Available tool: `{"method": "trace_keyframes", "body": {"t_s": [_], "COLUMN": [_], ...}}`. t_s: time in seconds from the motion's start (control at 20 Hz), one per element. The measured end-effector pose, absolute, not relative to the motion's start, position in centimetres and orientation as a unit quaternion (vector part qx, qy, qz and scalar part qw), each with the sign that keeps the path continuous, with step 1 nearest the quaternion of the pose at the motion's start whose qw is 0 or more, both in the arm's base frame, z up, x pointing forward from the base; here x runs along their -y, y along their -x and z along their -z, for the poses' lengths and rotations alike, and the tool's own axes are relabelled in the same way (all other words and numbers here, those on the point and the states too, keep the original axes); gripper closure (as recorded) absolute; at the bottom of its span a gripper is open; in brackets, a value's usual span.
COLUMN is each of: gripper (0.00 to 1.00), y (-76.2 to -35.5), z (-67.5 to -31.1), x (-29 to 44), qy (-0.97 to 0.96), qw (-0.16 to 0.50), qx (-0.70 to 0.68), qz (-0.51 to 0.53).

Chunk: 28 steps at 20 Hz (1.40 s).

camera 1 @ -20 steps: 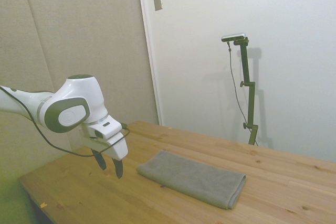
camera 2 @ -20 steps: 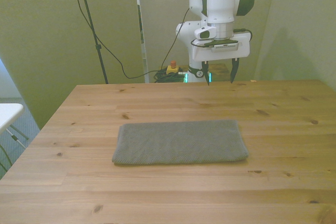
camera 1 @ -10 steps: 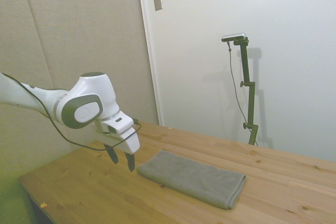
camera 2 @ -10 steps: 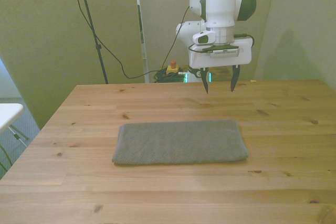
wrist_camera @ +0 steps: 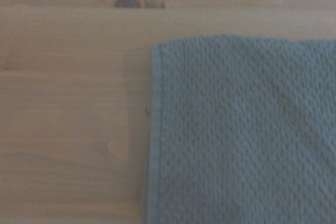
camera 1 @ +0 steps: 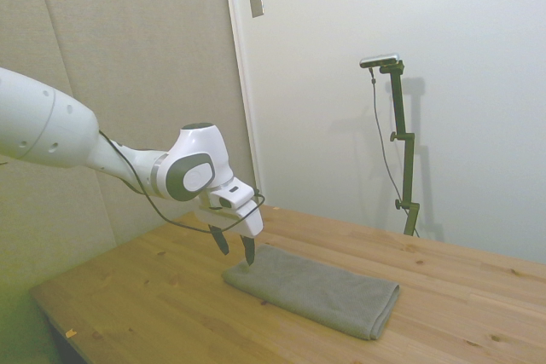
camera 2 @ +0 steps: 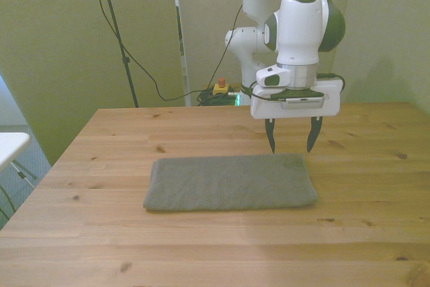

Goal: Fold the towel

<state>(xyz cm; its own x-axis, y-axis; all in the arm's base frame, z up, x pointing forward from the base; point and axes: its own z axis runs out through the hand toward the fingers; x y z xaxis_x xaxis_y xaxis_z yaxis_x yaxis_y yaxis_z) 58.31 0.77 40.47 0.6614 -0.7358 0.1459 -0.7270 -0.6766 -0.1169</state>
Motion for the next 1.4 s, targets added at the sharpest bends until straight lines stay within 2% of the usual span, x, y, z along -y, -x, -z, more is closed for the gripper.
{"method": "trace_keyframes", "body": {"t_s": [0.25, 0.55, 0.75, 1.0, 1.4], "gripper": [0.00, 0.00, 0.00, 0.00, 0.00], "y": [-61.4, -62.8, -62.7, -62.4, -62.3], "z": [-39.2, -37.7, -37.7, -37.2, -36.2], "x": [-5.3, -8.6, -8.4, -8.4, -9.3], "qy": [0.898, 0.877, 0.867, 0.867, 0.870], "qw": [-0.042, -0.110, -0.152, -0.166, -0.224], "qx": [-0.420, -0.453, -0.461, -0.459, -0.418], "qz": [0.124, 0.112, 0.110, 0.102, 0.136]}}
